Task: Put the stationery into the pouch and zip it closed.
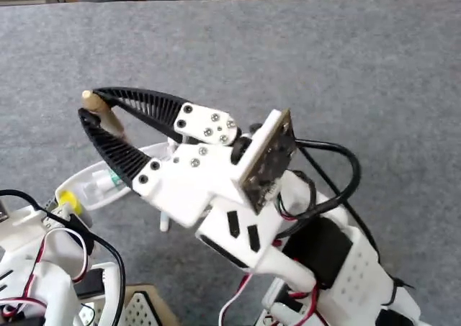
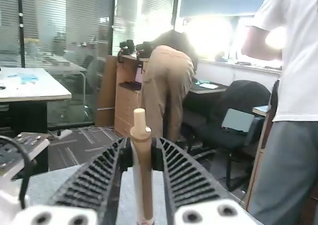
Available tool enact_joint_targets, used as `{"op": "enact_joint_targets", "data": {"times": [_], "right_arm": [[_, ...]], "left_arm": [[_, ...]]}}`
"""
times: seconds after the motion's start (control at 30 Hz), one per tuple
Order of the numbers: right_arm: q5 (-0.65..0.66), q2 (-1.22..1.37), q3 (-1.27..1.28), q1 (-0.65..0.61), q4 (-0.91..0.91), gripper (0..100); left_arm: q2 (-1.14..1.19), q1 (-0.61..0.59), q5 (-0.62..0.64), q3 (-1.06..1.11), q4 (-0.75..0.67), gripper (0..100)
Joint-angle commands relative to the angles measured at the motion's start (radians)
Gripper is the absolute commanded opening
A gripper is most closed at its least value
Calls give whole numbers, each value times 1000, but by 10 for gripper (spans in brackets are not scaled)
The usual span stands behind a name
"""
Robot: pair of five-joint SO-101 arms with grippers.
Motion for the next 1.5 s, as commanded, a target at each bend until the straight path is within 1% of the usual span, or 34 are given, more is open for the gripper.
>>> {"op": "enact_joint_targets", "data": {"times": [0.0,0.23,0.33,0.4,0.6,1.07,1.17,1.3,1.37,1.47], "right_arm": [[-12,-16,36,-41,-38,12],[-15,-21,74,-55,-46,12],[-72,-21,76,-55,-44,12],[-83,-22,76,-54,-43,12],[-81,-22,74,-44,18,14],[-78,-22,70,-29,20,15],[-28,-19,70,-31,11,15],[78,-12,76,-34,-121,14],[100,-2,74,-44,-144,14],[95,15,74,-55,-144,13]], "left_arm": [[23,8,-8,-10,5,29],[23,8,-8,-8,5,29],[23,7,-8,-8,5,29],[23,7,-8,-8,5,29],[23,7,-8,-8,5,29],[23,8,-8,-10,5,29],[23,8,-8,-10,5,29],[23,8,-9,-12,5,29],[23,8,-9,-12,5,29],[23,8,-9,-12,5,29]]}}
